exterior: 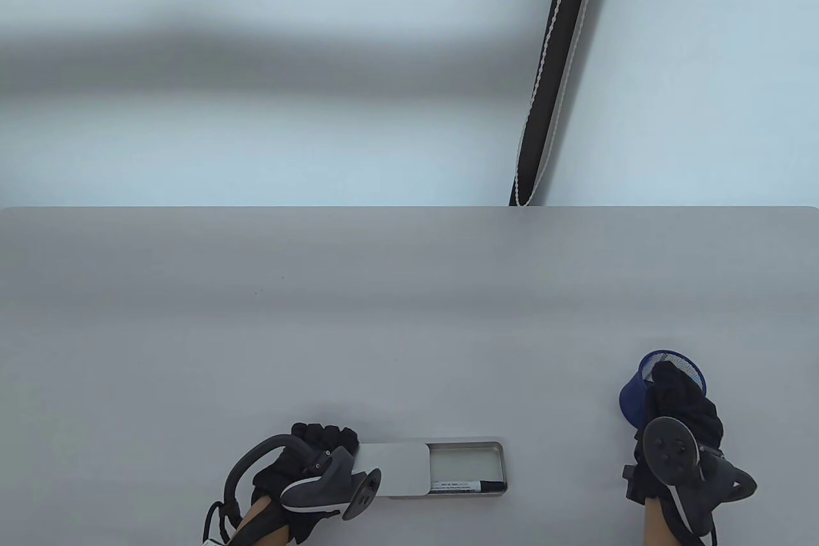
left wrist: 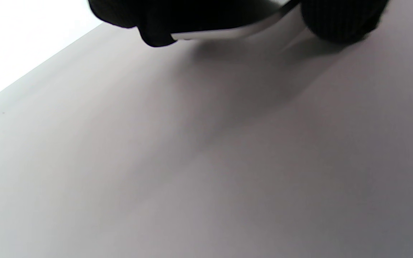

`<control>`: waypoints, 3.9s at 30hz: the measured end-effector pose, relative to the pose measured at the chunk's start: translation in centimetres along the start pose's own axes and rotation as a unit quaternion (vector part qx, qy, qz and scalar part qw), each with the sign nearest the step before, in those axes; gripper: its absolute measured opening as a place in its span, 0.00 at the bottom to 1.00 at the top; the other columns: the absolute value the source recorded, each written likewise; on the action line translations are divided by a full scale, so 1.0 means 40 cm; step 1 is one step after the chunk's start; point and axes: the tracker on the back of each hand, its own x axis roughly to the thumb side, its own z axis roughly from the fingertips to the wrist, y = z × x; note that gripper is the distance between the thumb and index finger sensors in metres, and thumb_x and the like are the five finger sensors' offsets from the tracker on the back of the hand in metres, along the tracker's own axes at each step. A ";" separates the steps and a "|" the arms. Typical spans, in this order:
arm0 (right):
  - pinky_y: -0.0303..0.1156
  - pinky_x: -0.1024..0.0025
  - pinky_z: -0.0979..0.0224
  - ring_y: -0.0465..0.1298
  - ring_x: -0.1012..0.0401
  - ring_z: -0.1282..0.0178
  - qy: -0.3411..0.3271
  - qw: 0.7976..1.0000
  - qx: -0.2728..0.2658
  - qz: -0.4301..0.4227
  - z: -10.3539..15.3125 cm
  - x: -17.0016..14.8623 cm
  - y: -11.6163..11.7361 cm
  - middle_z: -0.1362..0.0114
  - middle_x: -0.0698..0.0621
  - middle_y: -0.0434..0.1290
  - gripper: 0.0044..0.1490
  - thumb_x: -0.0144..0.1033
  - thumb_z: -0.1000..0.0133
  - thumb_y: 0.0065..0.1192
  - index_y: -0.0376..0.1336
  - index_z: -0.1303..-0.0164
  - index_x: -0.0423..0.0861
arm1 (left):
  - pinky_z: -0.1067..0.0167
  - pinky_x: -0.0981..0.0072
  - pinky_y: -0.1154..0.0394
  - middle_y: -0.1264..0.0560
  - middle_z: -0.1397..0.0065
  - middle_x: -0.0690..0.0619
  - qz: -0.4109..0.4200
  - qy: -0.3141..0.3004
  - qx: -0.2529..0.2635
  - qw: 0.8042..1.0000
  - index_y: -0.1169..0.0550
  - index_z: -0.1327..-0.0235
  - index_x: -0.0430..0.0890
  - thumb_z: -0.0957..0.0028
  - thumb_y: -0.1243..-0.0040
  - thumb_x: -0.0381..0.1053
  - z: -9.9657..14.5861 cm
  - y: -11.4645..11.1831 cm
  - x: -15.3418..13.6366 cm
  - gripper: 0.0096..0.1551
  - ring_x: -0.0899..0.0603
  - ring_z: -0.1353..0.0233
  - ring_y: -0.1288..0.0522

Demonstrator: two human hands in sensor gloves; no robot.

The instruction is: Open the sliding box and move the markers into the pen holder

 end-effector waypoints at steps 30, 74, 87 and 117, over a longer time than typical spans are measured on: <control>0.68 0.56 0.29 0.74 0.54 0.35 -0.110 0.990 0.009 -0.090 0.041 0.165 -0.066 0.31 0.49 0.69 0.32 0.44 0.51 0.63 0.62 0.34 0.54 | 0.21 0.53 0.33 0.39 0.17 0.50 0.000 0.001 -0.001 1.000 0.49 0.22 0.50 0.54 0.53 0.74 0.002 0.000 0.000 0.52 0.44 0.20 0.34; 0.69 0.57 0.28 0.75 0.57 0.34 -0.380 0.862 0.312 0.123 0.261 0.371 0.162 0.32 0.56 0.71 0.45 0.27 0.65 0.83 0.62 0.39 0.62 | 0.20 0.52 0.34 0.40 0.16 0.48 -0.014 -0.010 -0.001 1.000 0.50 0.22 0.47 0.50 0.53 0.73 0.000 -0.001 0.015 0.51 0.43 0.19 0.35; 0.75 0.62 0.34 0.80 0.63 0.45 -0.422 0.847 0.269 0.177 0.279 0.395 0.163 0.38 0.55 0.74 0.55 0.23 0.79 0.85 0.62 0.40 0.59 | 0.21 0.52 0.33 0.40 0.17 0.48 -0.016 -0.007 0.006 1.000 0.49 0.22 0.48 0.51 0.53 0.74 -0.001 0.000 0.014 0.51 0.43 0.19 0.34; 0.79 0.63 0.38 0.83 0.64 0.49 -0.462 0.839 0.244 0.151 0.281 0.386 0.166 0.42 0.54 0.77 0.43 0.37 0.71 0.76 0.64 0.42 0.57 | 0.21 0.52 0.33 0.39 0.17 0.48 -0.016 -0.005 0.004 1.000 0.49 0.22 0.48 0.52 0.53 0.74 0.000 0.002 0.014 0.51 0.43 0.20 0.34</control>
